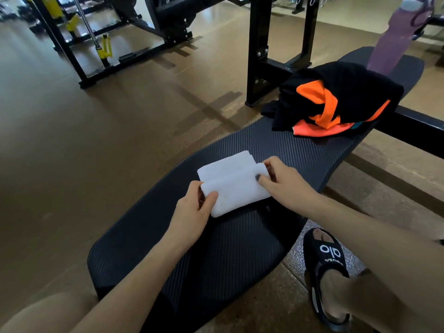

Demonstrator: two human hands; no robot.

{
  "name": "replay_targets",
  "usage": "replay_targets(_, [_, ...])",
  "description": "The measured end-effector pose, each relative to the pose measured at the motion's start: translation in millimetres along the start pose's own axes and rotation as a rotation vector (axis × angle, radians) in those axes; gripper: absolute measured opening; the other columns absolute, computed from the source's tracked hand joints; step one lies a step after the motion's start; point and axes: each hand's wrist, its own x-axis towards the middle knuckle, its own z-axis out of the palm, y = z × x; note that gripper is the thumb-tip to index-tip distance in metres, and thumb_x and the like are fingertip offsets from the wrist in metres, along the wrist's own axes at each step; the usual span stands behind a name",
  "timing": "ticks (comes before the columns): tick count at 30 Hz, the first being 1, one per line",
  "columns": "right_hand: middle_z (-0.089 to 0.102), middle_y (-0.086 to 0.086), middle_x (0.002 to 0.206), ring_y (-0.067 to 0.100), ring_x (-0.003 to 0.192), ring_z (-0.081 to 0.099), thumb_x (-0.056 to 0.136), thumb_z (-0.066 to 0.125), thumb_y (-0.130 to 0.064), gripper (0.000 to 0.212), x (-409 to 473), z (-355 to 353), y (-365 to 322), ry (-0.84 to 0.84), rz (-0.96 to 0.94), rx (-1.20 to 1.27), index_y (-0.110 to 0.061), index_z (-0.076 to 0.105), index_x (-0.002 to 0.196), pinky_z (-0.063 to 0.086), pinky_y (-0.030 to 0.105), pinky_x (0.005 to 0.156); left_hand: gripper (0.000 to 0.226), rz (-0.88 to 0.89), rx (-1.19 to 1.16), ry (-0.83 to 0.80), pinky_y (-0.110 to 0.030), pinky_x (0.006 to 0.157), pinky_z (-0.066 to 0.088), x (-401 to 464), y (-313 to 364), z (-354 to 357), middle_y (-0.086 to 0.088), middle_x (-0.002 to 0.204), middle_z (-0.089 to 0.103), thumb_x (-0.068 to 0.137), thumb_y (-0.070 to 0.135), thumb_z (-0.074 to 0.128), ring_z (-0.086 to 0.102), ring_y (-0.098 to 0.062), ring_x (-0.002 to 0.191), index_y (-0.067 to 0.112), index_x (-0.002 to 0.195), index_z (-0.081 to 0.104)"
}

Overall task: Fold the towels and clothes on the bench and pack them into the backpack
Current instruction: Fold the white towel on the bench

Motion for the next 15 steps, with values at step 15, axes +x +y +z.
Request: replay_targets(15, [0.048, 0.006, 0.114, 0.028, 0.089, 0.054, 0.085, 0.057, -0.009, 0.026, 12, 13, -4, 0.222, -0.416, -0.554, -0.019, 0.054, 0.109, 0.046, 0.041, 0.077, 0.022, 0.321, 0.702, 0.164, -0.036, 0.058, 0.046, 12, -1, 6, -0.007, 0.112, 0.043, 0.095, 0.023, 0.063, 0.049, -0.023, 0.068, 0.02, 0.113, 0.05])
